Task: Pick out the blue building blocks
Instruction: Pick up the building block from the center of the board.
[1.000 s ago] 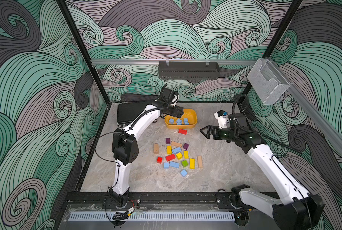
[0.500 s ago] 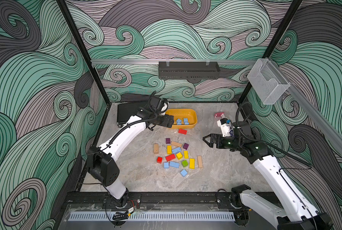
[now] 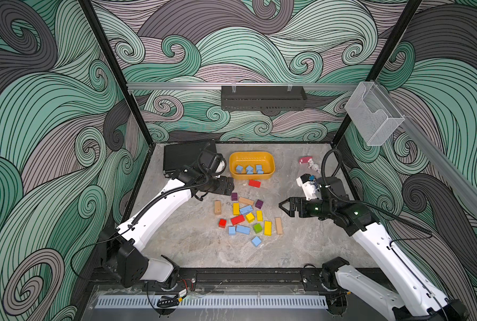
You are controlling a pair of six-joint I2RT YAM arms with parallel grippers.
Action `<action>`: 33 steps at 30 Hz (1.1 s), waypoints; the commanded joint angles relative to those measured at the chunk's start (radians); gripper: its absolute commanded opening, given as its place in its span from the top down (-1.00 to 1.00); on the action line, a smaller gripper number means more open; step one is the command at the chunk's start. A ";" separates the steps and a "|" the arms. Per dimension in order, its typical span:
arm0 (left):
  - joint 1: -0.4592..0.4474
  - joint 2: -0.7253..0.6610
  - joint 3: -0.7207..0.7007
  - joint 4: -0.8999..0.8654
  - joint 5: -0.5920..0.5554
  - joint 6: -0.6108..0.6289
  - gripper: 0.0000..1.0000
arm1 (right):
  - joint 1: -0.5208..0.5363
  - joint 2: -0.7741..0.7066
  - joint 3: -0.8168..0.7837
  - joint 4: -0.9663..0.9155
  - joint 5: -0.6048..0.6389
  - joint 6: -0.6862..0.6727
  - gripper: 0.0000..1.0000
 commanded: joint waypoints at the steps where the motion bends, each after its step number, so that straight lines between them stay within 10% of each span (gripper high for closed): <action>1: -0.021 -0.036 -0.018 -0.074 0.002 -0.041 -0.84 | 0.025 -0.007 -0.021 -0.019 0.017 0.006 -0.99; 33: -0.288 -0.066 -0.400 0.108 -0.035 -0.462 -0.75 | 0.105 -0.070 -0.293 0.425 0.106 0.088 -0.99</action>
